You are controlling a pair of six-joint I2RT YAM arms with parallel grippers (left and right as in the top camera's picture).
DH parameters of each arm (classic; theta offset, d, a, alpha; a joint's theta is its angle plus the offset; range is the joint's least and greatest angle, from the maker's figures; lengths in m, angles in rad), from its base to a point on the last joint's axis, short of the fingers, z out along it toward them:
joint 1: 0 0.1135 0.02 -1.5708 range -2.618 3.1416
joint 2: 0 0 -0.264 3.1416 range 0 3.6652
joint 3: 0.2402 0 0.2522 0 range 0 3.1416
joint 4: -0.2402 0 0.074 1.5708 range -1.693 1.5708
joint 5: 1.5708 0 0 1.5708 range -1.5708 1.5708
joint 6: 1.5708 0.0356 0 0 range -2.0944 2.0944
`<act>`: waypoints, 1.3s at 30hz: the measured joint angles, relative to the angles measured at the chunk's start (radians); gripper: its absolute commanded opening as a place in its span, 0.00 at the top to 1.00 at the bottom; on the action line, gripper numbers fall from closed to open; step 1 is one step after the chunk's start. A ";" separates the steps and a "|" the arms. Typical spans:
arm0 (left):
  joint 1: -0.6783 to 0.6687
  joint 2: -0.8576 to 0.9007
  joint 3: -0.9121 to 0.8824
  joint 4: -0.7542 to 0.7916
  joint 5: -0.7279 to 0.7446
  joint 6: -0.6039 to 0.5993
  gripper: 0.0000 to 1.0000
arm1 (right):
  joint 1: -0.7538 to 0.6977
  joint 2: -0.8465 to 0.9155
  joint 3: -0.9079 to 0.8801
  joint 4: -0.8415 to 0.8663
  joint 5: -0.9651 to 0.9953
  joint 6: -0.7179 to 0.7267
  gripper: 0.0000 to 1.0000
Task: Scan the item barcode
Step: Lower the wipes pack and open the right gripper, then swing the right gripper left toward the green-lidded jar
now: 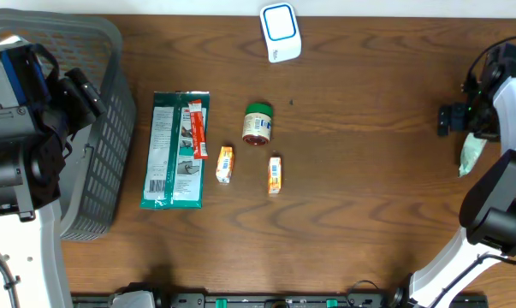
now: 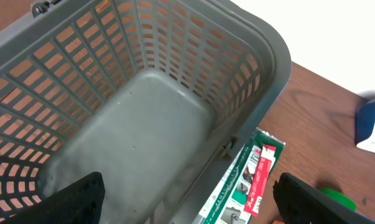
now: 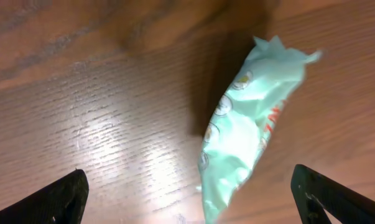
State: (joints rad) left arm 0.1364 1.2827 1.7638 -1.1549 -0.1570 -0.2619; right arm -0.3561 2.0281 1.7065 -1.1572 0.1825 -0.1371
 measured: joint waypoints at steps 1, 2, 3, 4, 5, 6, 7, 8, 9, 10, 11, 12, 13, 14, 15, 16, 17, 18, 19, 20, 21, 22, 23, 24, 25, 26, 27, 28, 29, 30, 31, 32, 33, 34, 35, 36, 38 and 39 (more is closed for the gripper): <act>0.000 0.000 0.000 0.000 0.000 0.000 0.12 | 0.000 0.000 0.013 -0.011 0.001 0.003 0.01; 0.000 0.000 0.000 0.000 0.000 0.000 0.12 | 0.000 0.000 0.028 -0.022 0.002 0.007 0.01; 0.000 0.000 0.000 0.000 0.000 0.000 0.12 | 0.000 0.000 0.038 -0.031 0.001 0.010 0.01; 0.000 0.000 0.000 0.000 0.000 0.000 0.12 | 0.000 0.000 0.048 -0.037 -0.002 0.018 0.01; 0.000 0.000 0.000 0.000 0.000 0.000 0.12 | 0.000 0.000 0.055 -0.035 -0.008 0.023 0.01; 0.000 0.000 0.000 0.000 0.000 0.000 0.12 | 0.000 0.000 0.060 -0.034 -0.027 0.028 0.01; 0.000 0.000 0.000 0.000 0.000 0.000 0.12 | 0.000 0.000 0.060 -0.031 -0.061 0.032 0.01; 0.000 0.000 0.000 0.000 0.000 0.000 0.12 | -0.001 0.000 0.060 -0.032 -0.111 0.038 0.01; 0.000 0.000 0.000 0.000 0.000 0.000 0.12 | -0.001 0.000 0.060 -0.032 -0.161 0.042 0.01; 0.000 0.000 0.000 0.000 0.000 0.000 0.12 | -0.001 0.000 0.060 -0.033 -0.230 0.046 0.01; 0.000 0.000 0.000 0.000 0.000 0.000 0.12 | 0.000 0.000 0.060 -0.034 -0.282 0.048 0.01; 0.000 0.000 0.000 0.000 0.000 0.000 0.12 | 0.000 0.000 0.061 -0.043 -0.361 0.050 0.01; 0.000 0.000 0.000 0.000 0.000 0.000 0.12 | 0.000 0.000 0.061 -0.050 -0.408 0.051 0.01; 0.000 0.000 0.000 0.000 0.000 0.000 0.12 | 0.000 0.000 0.061 -0.063 -0.464 0.054 0.01; 0.000 0.000 0.000 0.000 0.000 0.000 0.12 | 0.002 0.000 0.061 -0.076 -0.526 0.054 0.01; 0.000 0.000 0.000 0.000 0.000 0.000 0.12 | 0.003 0.000 0.061 -0.087 -0.571 0.055 0.04; 0.000 0.000 0.000 0.000 0.000 0.000 0.12 | 0.006 0.000 0.061 -0.105 -0.626 0.056 0.08; 0.000 0.000 0.000 0.000 0.000 0.000 0.12 | 0.012 0.000 0.061 -0.123 -0.665 0.059 0.10; 0.000 0.000 0.000 0.000 0.000 0.000 0.12 | 0.019 0.000 0.060 -0.139 -0.699 0.060 0.13; 0.000 0.000 0.000 0.000 0.000 0.000 0.12 | 0.029 0.000 0.060 -0.154 -0.719 0.061 0.18; 0.000 0.000 0.000 0.000 0.000 0.000 0.12 | 0.047 0.000 0.060 -0.170 -0.740 0.065 0.22; 0.000 0.000 0.000 0.000 0.000 0.000 0.12 | 0.067 0.000 0.060 -0.177 -0.751 0.068 0.24; 0.000 0.000 0.000 0.000 0.000 0.000 0.12 | 0.095 0.000 0.059 -0.183 -0.761 0.067 0.28; 0.000 0.000 0.000 0.000 0.000 0.000 0.12 | 0.119 0.000 0.057 -0.185 -0.765 0.068 0.30; 0.000 0.000 0.000 0.000 0.000 0.000 0.12 | 0.145 0.000 0.055 -0.185 -0.768 0.071 0.32; 0.000 0.000 0.000 0.000 0.000 0.000 0.12 | 0.191 0.000 0.048 -0.186 -0.768 0.069 0.33; 0.000 0.000 0.000 0.000 0.000 0.000 0.12 | 0.225 0.000 0.039 -0.185 -0.770 0.070 0.33; 0.000 0.000 0.000 0.000 0.000 0.000 0.12 | 0.253 0.000 0.030 -0.182 -0.770 0.072 0.36; 0.000 0.000 0.000 0.000 0.000 0.000 0.12 | 0.278 0.000 0.021 -0.181 -0.769 0.072 0.37; 0.000 0.000 0.000 0.000 0.000 0.000 0.12 | 0.318 0.000 0.006 -0.176 -0.770 0.077 0.39; 0.000 0.000 0.000 0.000 0.000 0.000 0.12 | 0.346 0.000 -0.003 -0.172 -0.771 0.077 0.40; 0.000 0.000 0.000 0.000 0.000 0.000 0.12 | 0.381 0.000 -0.014 -0.166 -0.771 0.083 0.41; 0.000 0.000 0.000 0.000 0.000 0.000 0.12 | 0.414 0.000 -0.023 -0.162 -0.771 0.088 0.43; 0.000 0.000 0.000 0.000 0.000 0.000 0.12 | 0.445 0.000 -0.028 -0.159 -0.771 0.094 0.45; 0.000 0.000 0.000 0.000 0.000 0.000 0.12 | 0.475 0.000 -0.033 -0.155 -0.771 0.102 0.48; 0.000 0.000 0.000 0.000 0.000 0.000 0.12 | 0.507 0.000 -0.036 -0.151 -0.771 0.109 0.50; 0.000 0.000 0.000 0.000 0.000 0.000 0.12 | 0.569 0.000 -0.040 -0.125 -0.771 0.135 0.59; 0.000 0.000 0.000 0.000 0.000 0.000 0.12 | 0.601 0.000 -0.041 -0.106 -0.770 0.148 0.62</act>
State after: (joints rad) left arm 0.1364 1.2827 1.7638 -1.1545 -0.1570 -0.2619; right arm 0.2451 2.0281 1.6657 -1.2636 -0.5877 0.0109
